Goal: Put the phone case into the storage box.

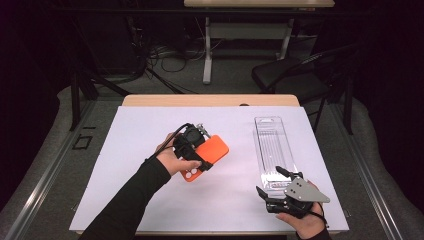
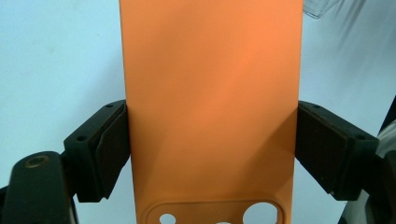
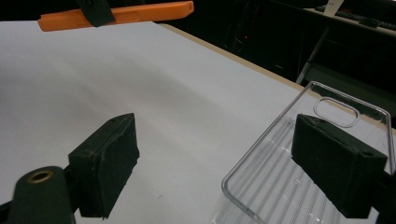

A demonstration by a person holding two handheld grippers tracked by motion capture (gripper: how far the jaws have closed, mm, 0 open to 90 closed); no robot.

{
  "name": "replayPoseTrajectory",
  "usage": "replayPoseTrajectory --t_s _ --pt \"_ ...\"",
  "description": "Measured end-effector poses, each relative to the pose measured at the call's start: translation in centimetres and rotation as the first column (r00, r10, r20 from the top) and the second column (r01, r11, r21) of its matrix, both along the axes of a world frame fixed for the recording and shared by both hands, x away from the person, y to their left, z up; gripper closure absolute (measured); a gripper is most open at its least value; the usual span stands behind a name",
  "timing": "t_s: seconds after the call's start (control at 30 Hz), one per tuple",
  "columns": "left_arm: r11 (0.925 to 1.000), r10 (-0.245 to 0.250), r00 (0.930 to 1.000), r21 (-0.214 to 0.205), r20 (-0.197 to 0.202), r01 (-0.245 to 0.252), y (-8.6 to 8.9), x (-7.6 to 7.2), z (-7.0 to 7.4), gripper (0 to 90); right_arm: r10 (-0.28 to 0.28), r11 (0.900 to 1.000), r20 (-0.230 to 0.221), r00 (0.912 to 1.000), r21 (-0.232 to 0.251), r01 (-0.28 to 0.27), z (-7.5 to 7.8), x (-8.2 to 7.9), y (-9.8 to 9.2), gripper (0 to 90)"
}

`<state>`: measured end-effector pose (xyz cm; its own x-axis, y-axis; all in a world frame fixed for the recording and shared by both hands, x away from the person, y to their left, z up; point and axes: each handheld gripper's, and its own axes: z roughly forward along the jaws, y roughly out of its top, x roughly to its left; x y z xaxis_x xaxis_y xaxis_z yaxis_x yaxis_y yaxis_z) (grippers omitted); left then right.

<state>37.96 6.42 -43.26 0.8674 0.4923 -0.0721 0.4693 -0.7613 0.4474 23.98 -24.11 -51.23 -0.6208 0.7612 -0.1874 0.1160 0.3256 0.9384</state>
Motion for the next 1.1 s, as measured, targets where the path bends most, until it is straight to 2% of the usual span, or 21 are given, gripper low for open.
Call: replayPoseTrajectory --t_s 0.07,0.13,0.17,0.3,0.43,0.47,0.5,0.67,0.73,1.03,1.1 --pt "1.0 -0.004 1.0 0.003 -0.006 0.004 0.0 0.1 0.1 16.2 0.006 0.9997 0.01 0.9999 -0.025 -0.006 0.4 0.2 0.2 14.3" --pt "1.0 -0.004 1.0 0.005 -0.008 0.004 0.0 0.2 0.2 16.1 0.021 0.9965 0.03 0.9993 -0.082 -0.018 0.9 0.6 0.5 14.9" --pt "1.0 -0.004 1.0 0.008 -0.006 0.004 0.0 0.2 0.2 16.1 0.021 0.9965 0.03 0.9993 -0.082 -0.018 0.9 0.6 0.5 14.9" --pt "0.9998 -0.003 0.9999 0.02 -0.01 0.004 0.2 0.5 0.3 16.2 0.041 0.9888 0.053 0.9977 -0.146 -0.033 1.4 1.1 1.0 16.2" --pt "0.9996 -0.002 0.9998 0.028 -0.021 0.002 0.4 0.9 0.3 16.2 0.058 0.9816 0.046 0.9972 -0.184 -0.049 1.8 1.8 1.5 18.5" --pt "0.9997 -0.002 0.9996 0.025 -0.028 0.003 0.4 1.0 0.2 16.2 0.069 0.9742 0.054 0.9962 -0.219 -0.056 2.0 2.1 1.7 18.5" --pt "0.9997 -0.001 0.9994 0.025 -0.033 0.002 0.4 1.1 0.2 16.2 0.069 0.9742 0.054 0.9962 -0.219 -0.056 2.0 2.1 1.7 18.5" --pt "0.999 -0.005 0.999 0.044 -0.045 0.007 0.5 1.5 0.1 16.2 0.102 0.9535 0.063 0.9928 -0.291 -0.08 2.5 2.9 2.5 19.7" --pt "0.9989 -0.003 0.9991 0.047 -0.043 0.005 0.5 1.6 0.1 16.1 0.12 0.9412 0.056 0.9912 -0.324 -0.096 2.7 3.4 2.8 20.9" --pt "0.9984 -0.002 0.9985 0.056 -0.054 0.005 0.5 2.1 0.4 16.2 0.137 0.9264 0.031 0.99 -0.358 -0.117 3.4 5.2 3.6 20.9" --pt "0.9984 -0.003 0.9985 0.056 -0.054 0.006 0.5 2.2 0.4 16.1 0.141 0.9209 0.04 0.9892 -0.372 -0.116 3.7 5.7 3.8 21.1"
